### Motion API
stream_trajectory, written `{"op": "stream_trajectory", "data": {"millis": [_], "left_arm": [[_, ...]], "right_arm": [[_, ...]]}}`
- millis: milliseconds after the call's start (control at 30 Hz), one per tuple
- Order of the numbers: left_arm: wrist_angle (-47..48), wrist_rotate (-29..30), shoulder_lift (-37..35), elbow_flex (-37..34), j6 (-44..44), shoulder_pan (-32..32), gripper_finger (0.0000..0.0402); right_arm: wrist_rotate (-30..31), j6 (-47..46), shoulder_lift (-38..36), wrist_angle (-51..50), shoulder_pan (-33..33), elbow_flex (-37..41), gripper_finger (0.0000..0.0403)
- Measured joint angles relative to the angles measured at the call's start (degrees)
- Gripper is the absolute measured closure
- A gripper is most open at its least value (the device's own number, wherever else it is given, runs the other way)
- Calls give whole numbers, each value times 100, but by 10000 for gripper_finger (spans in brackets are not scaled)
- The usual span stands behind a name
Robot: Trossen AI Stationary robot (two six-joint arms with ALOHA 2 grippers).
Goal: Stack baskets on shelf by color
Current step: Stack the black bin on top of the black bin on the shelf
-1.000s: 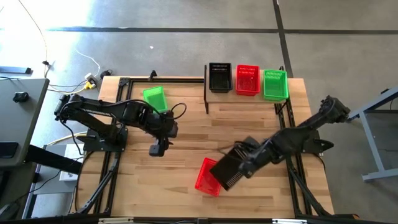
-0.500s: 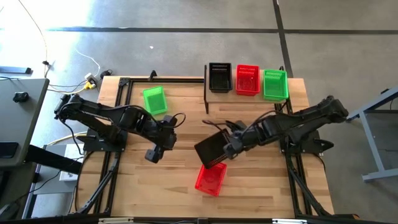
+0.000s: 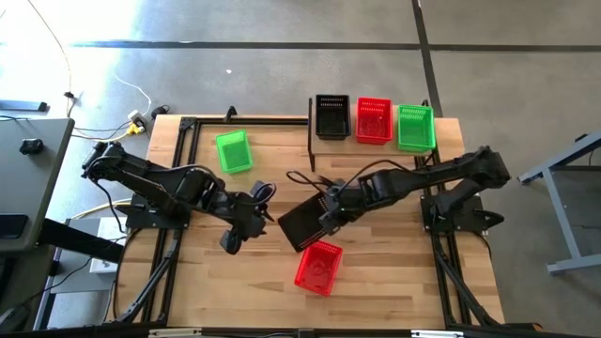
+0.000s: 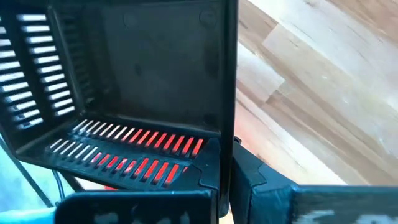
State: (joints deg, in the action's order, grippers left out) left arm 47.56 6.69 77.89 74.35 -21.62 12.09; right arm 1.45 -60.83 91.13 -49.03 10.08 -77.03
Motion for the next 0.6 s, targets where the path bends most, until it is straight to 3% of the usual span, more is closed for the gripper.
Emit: {"op": "stream_trajectory", "data": {"millis": [600], "left_arm": [[137,528,600,0,-361,-3,234]], "right_arm": [[-345,342,350,966,-299,0,403]]}}
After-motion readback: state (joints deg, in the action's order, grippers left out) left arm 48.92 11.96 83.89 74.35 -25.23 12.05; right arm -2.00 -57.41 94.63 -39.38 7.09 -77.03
